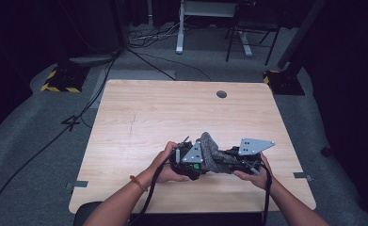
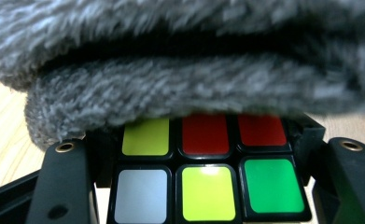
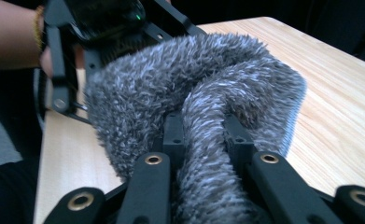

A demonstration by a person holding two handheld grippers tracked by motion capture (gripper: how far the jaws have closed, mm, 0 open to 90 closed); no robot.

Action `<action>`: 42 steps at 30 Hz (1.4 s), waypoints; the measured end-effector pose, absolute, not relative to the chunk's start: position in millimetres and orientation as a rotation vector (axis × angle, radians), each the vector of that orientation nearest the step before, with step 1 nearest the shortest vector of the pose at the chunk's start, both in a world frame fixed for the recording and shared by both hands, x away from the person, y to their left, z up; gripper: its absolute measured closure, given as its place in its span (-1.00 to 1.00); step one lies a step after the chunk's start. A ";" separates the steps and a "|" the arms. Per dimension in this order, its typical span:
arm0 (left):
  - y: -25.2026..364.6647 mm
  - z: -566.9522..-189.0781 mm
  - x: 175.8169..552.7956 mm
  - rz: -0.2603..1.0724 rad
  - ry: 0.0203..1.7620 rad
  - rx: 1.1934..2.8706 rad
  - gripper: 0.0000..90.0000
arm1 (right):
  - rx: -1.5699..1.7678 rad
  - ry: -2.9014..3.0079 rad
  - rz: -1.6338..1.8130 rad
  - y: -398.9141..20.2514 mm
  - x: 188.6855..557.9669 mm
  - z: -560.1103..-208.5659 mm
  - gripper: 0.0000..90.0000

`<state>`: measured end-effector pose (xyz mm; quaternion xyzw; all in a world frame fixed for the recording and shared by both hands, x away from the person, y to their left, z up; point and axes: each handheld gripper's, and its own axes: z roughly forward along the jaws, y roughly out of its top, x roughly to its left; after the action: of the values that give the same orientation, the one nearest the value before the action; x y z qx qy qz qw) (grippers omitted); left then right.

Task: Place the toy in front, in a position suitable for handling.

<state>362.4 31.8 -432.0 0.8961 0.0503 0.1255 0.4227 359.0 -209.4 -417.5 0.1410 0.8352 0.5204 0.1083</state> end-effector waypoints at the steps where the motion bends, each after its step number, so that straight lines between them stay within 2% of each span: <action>1: 32.9 -430.4 362.5 0.308 0.124 2.232 -0.26 | 0.420 2.452 1.516 -209.6 359.4 -417.7 0.69; 16: 44.0 -416.7 361.9 0.319 0.141 2.149 -0.26 | 0.435 2.612 1.258 -198.1 368.9 -446.7 0.69; 25: 42.1 -422.5 363.9 0.314 0.150 2.179 -0.26 | 0.413 2.513 1.435 -206.9 360.1 -425.1 0.69; 35: 35.9 -427.6 361.0 0.315 0.134 2.210 -0.26 | 0.372 2.431 1.465 -204.9 351.1 -413.9 0.69; 42: 37.4 -422.8 357.5 0.336 0.122 2.182 -0.26 | 0.435 2.485 1.375 -202.7 360.8 -428.7 0.69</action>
<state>357.5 37.4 -422.8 0.8820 0.0494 0.1358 0.4486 360.8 -202.7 -428.7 0.1500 0.8571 0.4743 0.1336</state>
